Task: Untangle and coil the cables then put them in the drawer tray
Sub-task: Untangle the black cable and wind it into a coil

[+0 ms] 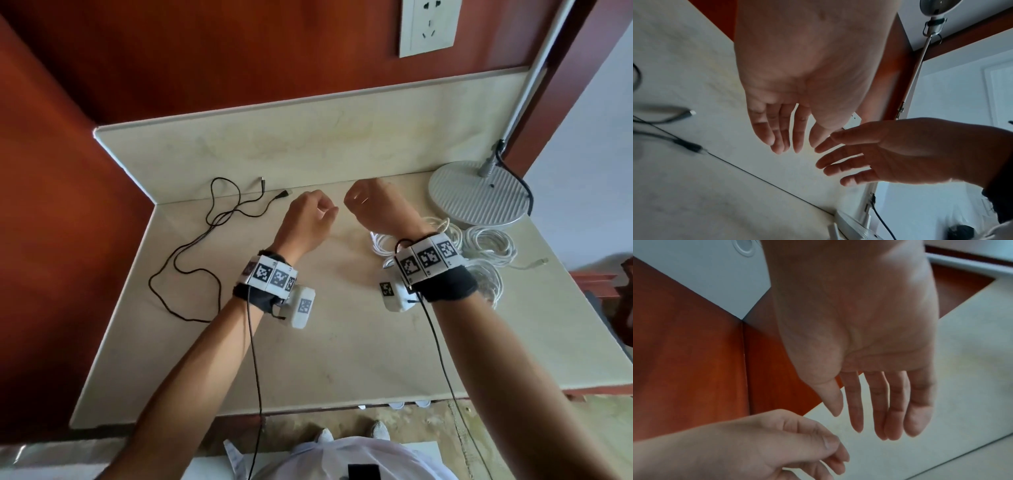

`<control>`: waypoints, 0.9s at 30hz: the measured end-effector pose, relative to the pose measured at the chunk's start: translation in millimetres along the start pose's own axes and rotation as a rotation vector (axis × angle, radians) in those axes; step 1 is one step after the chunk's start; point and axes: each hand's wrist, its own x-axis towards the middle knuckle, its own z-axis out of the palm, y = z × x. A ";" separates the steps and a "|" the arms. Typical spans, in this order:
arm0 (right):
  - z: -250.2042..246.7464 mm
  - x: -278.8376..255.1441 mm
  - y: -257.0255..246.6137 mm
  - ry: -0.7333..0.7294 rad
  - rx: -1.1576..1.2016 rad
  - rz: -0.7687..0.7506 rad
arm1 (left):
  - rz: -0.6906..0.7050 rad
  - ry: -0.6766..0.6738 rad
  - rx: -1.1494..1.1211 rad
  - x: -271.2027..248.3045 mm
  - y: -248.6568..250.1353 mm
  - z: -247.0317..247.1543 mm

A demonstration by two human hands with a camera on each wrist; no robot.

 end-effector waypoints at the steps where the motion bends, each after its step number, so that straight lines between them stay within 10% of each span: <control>1: 7.1 2.3 -8.4 -0.014 0.015 -0.014 | -0.014 0.025 0.008 -5.0 -6.6 -7.6; 20: 183.7 24.4 -149.4 -0.650 0.082 -0.131 | -0.732 0.022 0.398 -77.6 -153.1 -131.1; 27: 182.5 45.5 -149.9 -0.509 0.238 0.053 | -0.365 0.008 0.193 -61.2 -150.1 -140.4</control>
